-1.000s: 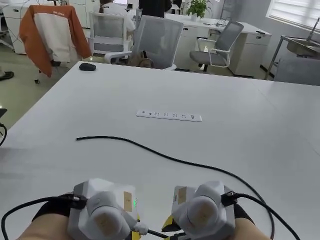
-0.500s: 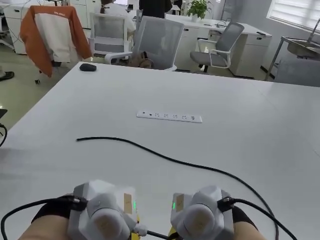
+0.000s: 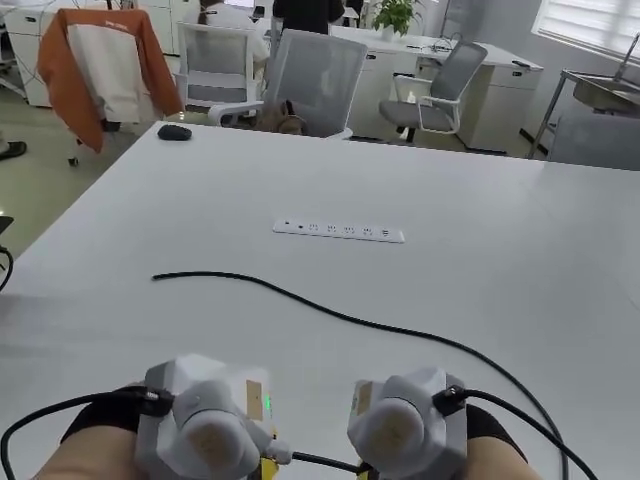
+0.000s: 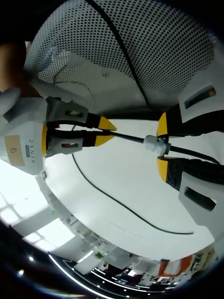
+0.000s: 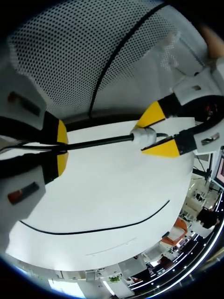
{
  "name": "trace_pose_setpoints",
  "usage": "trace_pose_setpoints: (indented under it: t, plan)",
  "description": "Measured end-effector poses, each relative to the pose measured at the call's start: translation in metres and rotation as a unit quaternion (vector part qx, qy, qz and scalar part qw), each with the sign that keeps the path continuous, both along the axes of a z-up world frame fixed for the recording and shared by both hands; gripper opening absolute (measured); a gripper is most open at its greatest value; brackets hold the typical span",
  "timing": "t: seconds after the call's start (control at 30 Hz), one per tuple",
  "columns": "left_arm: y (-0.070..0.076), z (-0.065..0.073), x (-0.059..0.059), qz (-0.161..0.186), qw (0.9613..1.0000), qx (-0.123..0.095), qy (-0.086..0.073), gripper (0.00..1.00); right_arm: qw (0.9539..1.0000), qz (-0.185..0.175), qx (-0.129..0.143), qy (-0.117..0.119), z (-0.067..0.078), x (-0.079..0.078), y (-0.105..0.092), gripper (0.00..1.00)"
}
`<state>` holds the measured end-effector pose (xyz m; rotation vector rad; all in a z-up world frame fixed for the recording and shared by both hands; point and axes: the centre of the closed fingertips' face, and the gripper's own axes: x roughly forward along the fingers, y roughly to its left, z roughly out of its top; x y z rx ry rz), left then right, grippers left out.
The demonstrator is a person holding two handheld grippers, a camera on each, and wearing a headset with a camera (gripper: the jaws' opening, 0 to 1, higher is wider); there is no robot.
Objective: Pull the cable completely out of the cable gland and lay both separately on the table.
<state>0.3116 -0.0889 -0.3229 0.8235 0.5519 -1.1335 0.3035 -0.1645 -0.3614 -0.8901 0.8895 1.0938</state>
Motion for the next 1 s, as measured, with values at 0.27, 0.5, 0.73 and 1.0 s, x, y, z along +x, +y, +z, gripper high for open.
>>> trace_pose_setpoints:
  t: [0.27,0.5,0.73,1.0]
  plan:
    - [0.000,-0.002,-0.004,-0.007,0.9999,0.008,0.002,0.17,0.9979,0.036,0.053,0.005,0.010,-0.010,0.026,0.16]
    - [-0.002,0.001,-0.004,-0.008,1.0000,0.004,0.000,0.17,0.9958,0.053,0.075,-0.002,0.017,-0.013,0.037,0.16]
    - [-0.003,0.001,-0.002,-0.010,0.9999,-0.001,-0.002,0.17,0.9942,0.060,0.089,-0.001,0.021,-0.016,0.041,0.03]
    - [-0.002,-0.003,-0.002,-0.009,0.9999,0.006,0.001,0.17,0.9966,0.053,0.063,-0.007,0.014,-0.011,0.032,0.02]
